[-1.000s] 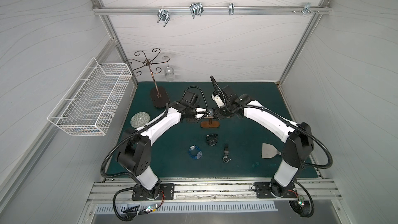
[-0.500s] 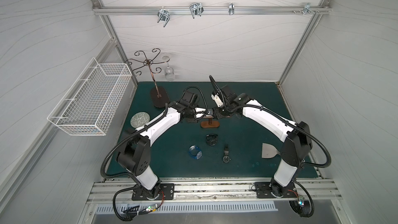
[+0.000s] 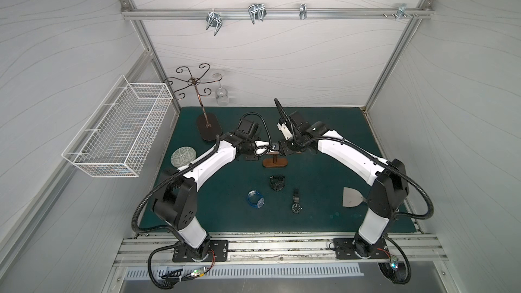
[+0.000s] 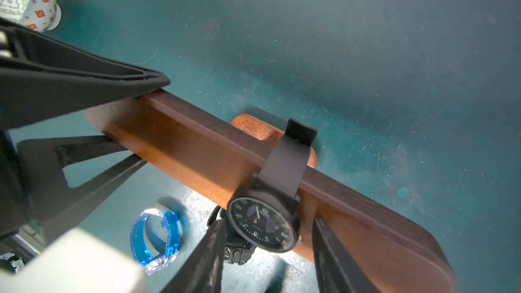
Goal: Place watch on stand
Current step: Place the watch on the stand.
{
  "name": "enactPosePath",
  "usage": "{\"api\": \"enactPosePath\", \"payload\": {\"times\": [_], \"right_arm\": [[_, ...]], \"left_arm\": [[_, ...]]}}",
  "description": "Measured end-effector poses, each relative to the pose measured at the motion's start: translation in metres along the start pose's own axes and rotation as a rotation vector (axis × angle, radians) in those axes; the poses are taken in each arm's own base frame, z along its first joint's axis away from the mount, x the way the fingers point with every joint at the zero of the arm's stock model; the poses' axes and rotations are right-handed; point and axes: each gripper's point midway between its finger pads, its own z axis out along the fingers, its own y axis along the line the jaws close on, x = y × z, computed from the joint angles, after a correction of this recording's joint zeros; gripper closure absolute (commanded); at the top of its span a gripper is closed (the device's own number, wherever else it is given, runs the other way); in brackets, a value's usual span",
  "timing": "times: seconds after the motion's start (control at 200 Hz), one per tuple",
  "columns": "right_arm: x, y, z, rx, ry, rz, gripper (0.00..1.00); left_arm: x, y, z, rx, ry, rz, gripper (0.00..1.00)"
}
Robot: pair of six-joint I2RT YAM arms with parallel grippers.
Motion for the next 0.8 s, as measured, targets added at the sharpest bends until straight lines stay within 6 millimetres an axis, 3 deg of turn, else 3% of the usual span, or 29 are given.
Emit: {"api": "enactPosePath", "payload": {"times": [0.59, 0.8], "right_arm": [[-0.0004, -0.006, -0.0024, 0.032, -0.022, -0.002, 0.38], [-0.0017, -0.0091, -0.0042, 0.049, -0.032, -0.002, 0.3]], "left_arm": [[-0.0003, -0.0001, 0.0, 0.0, -0.001, 0.003, 0.49], [0.0, 0.0001, 0.0, 0.0, 0.0, 0.003, 0.49]]}}
